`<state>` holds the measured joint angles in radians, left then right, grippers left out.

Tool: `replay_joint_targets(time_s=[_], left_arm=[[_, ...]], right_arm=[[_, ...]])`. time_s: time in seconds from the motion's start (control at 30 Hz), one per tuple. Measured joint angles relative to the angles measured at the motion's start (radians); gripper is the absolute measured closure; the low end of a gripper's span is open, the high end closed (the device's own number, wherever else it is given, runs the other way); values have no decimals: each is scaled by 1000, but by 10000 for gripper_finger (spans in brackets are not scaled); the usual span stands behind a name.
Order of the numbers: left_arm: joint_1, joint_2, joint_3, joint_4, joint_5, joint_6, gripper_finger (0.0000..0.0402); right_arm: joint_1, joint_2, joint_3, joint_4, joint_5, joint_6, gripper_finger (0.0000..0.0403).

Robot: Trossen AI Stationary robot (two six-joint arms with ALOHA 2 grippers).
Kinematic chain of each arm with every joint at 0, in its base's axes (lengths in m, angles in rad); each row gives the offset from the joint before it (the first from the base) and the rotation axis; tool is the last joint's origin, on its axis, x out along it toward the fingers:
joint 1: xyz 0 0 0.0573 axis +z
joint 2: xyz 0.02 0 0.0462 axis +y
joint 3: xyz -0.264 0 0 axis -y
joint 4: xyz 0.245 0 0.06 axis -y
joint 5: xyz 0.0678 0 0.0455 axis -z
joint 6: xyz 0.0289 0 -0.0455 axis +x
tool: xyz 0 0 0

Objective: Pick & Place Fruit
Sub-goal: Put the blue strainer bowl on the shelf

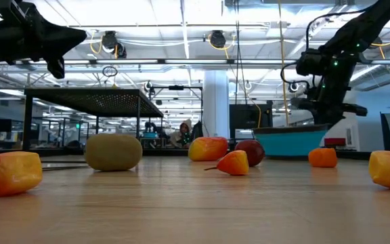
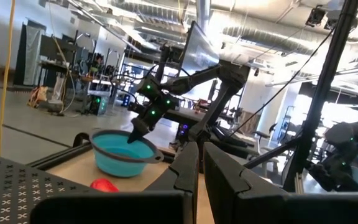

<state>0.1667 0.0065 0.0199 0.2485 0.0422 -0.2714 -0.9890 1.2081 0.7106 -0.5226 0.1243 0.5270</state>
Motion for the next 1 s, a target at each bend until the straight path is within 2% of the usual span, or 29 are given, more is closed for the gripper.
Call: replay_joint_targets(time_s=[0.13,0.37,0.43,0.67,1.0], left_arm=[[0,0,0,2,0,-7,378],[0,0,0,73,6,-127,378],[0,0,0,106,9,-166,378],[0,0,0,215,-47,-129,378],[0,0,0,227,-120,-135,378]], right_arm=[[0,0,-1,15,1,12,391],[1,-37,-3,40,-14,12,392],[1,-64,-3,48,-42,25,393],[0,-210,-3,102,-125,81,395],[25,-353,-3,293,-270,199,395]])
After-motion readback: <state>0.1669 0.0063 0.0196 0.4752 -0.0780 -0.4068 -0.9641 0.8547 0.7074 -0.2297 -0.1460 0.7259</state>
